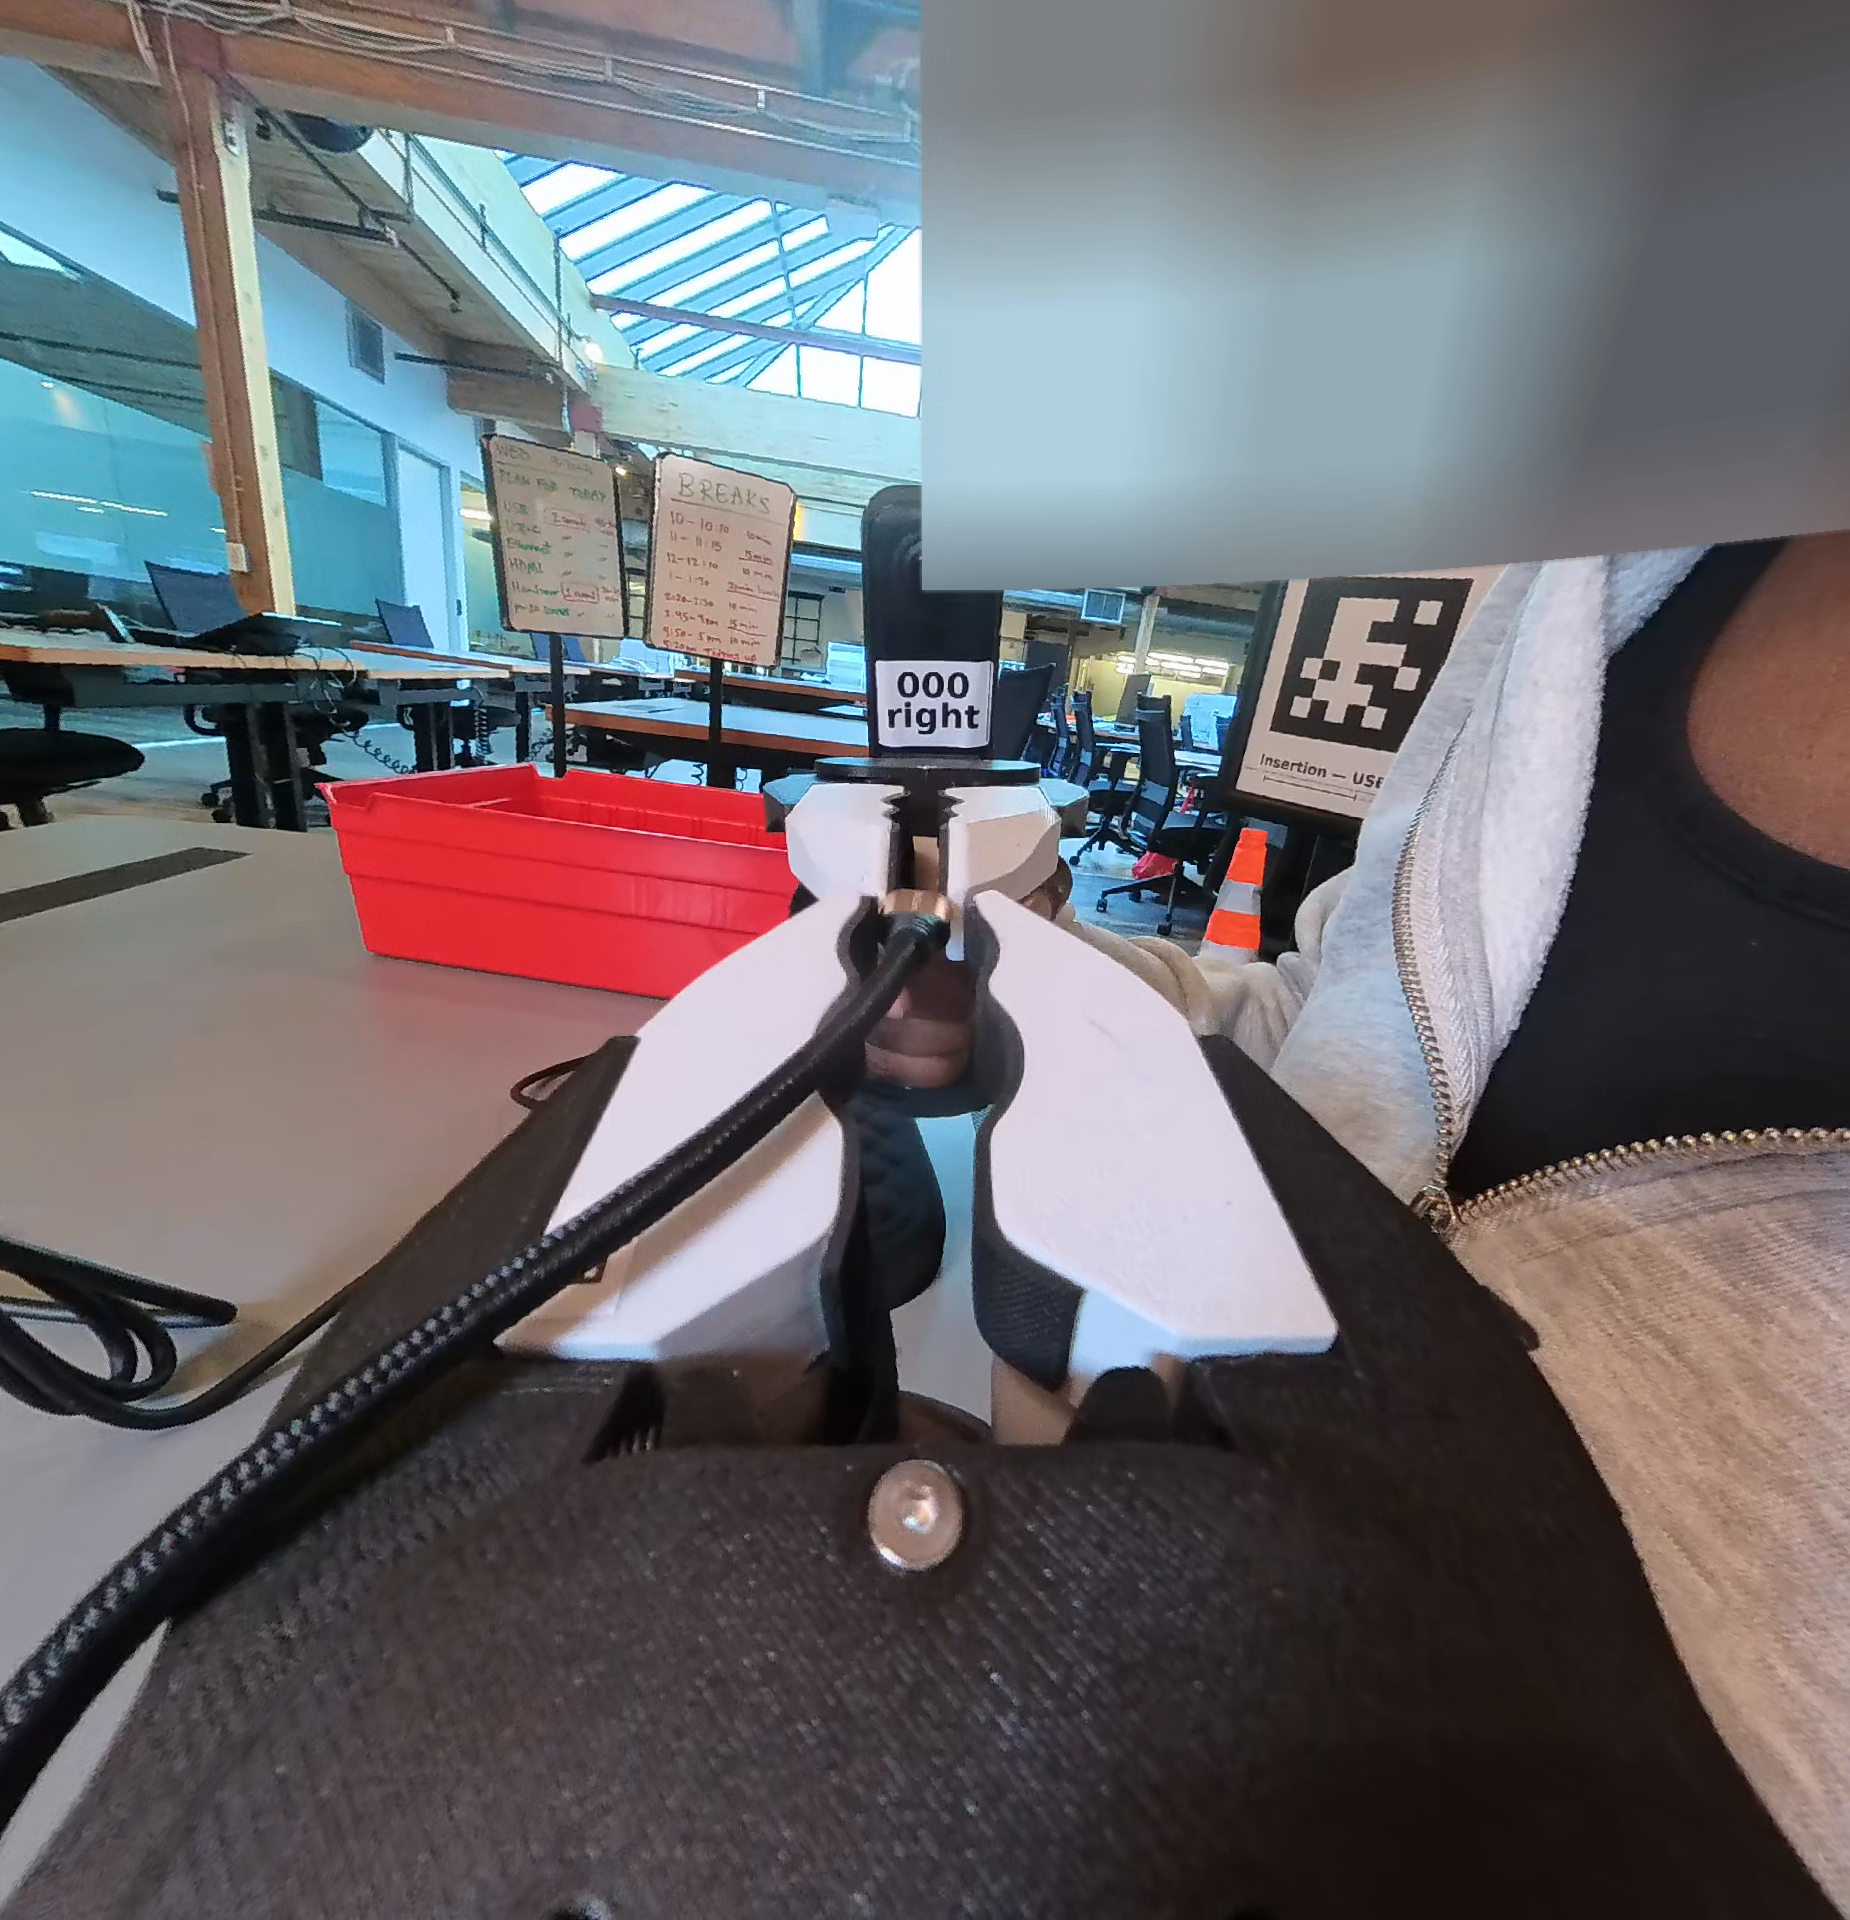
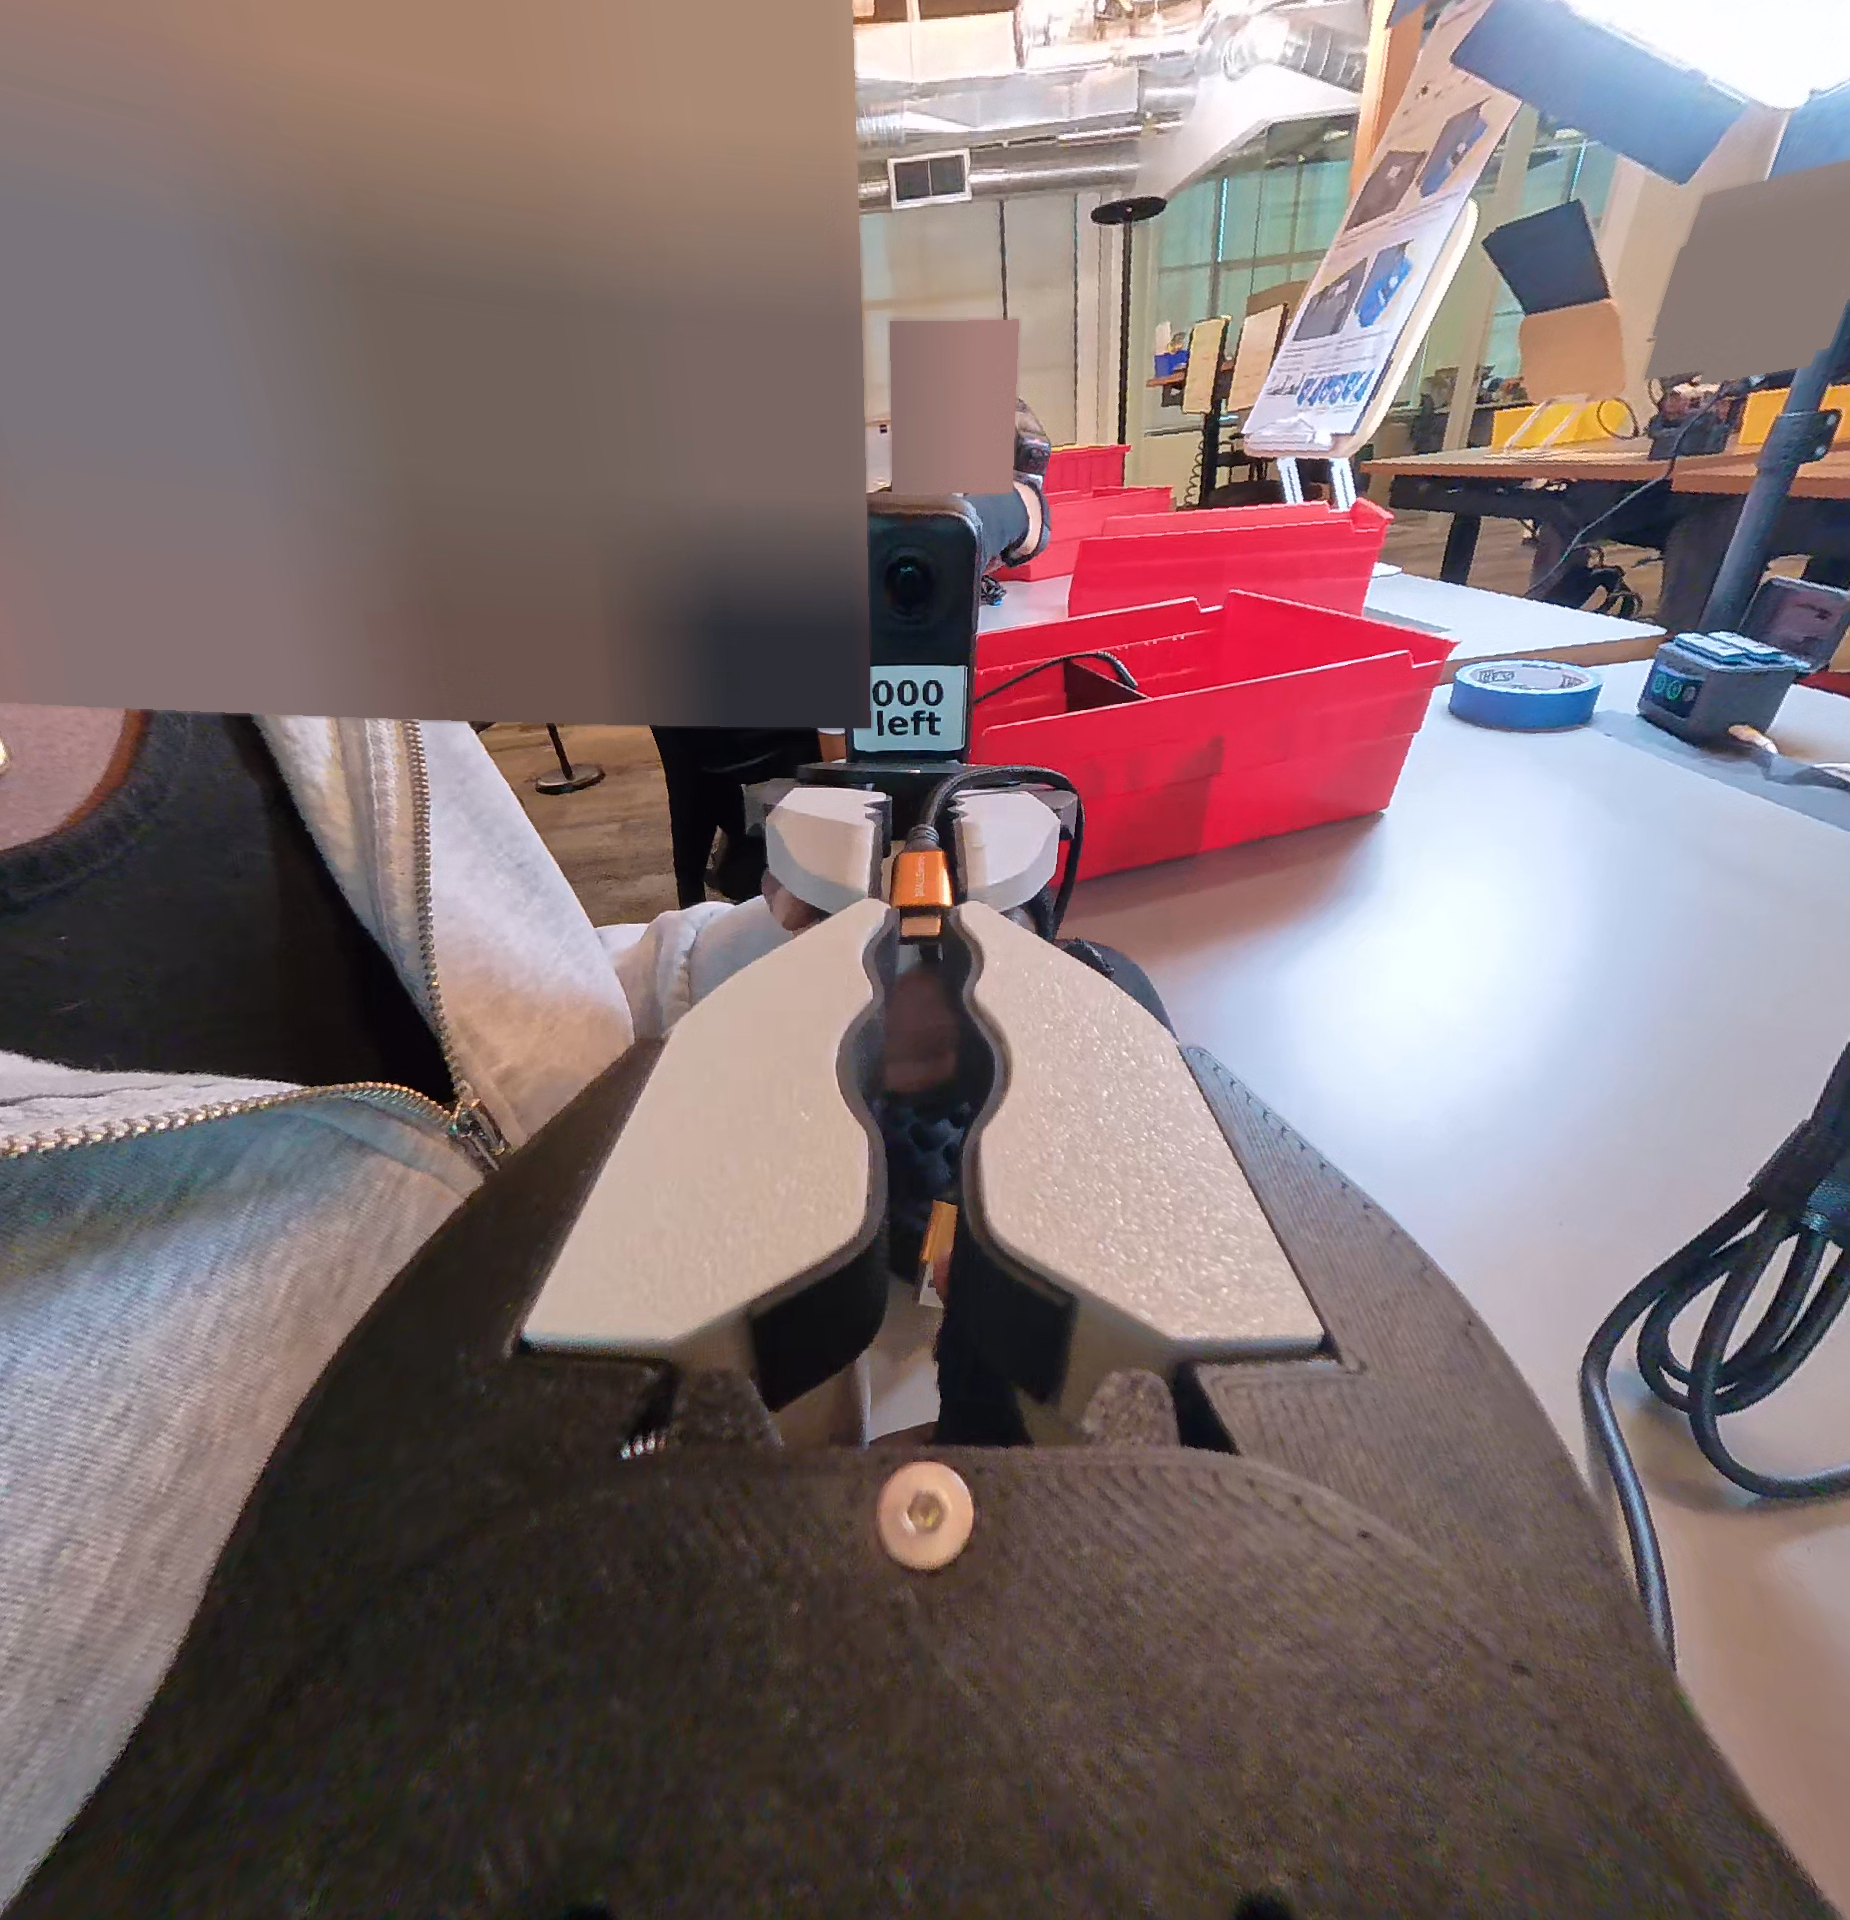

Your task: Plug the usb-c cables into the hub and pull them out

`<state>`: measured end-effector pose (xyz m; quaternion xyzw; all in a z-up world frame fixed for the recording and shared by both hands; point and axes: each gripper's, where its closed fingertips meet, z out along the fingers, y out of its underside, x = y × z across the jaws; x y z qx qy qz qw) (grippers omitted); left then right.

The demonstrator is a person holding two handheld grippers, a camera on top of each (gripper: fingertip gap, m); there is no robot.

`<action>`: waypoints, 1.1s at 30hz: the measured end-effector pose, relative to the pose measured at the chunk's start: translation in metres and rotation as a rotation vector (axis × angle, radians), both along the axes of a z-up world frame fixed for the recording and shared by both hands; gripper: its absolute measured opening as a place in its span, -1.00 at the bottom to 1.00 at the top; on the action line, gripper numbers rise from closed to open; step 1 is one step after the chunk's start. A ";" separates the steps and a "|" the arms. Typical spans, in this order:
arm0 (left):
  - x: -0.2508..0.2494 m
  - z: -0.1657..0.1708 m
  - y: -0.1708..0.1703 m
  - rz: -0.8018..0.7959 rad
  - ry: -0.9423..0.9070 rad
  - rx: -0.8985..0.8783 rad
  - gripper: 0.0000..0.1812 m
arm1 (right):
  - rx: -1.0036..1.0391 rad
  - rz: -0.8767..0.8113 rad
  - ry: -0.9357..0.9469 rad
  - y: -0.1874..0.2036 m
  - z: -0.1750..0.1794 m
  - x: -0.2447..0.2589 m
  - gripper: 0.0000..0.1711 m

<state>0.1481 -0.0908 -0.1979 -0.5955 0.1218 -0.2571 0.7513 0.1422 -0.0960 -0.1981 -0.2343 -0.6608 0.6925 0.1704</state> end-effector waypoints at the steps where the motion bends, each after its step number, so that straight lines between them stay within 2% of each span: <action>1: 0.000 0.000 0.000 0.002 0.001 -0.002 -0.83 | 0.000 0.000 -0.001 0.000 0.000 0.000 -0.92; 13: 0.000 -0.003 0.001 0.007 0.013 -0.005 -0.85 | -0.015 0.018 -0.017 0.001 -0.002 0.001 -0.92; 18: -0.008 -0.003 0.007 0.094 0.037 0.004 -0.85 | -0.040 -0.022 -0.051 0.009 -0.002 -0.006 -0.91; 22: -0.027 -0.005 0.009 0.197 0.017 0.010 -0.86 | -0.050 -0.071 -0.144 0.037 -0.003 -0.009 -0.58; 26: -0.035 -0.010 0.009 0.214 -0.013 0.012 -0.86 | -0.063 -0.160 -0.304 0.077 -0.004 -0.008 -0.22; 28: -0.037 -0.009 0.008 0.216 -0.024 0.024 -0.86 | -0.062 -0.225 -0.376 0.095 -0.005 -0.007 -0.10; 30: -0.037 -0.009 0.008 0.214 -0.028 0.027 -0.86 | -0.018 -0.315 -0.448 0.112 -0.012 -0.008 -0.05; 33: -0.037 -0.011 0.009 0.224 -0.017 0.021 -0.86 | 0.026 -0.418 -0.630 0.128 -0.038 -0.005 -0.08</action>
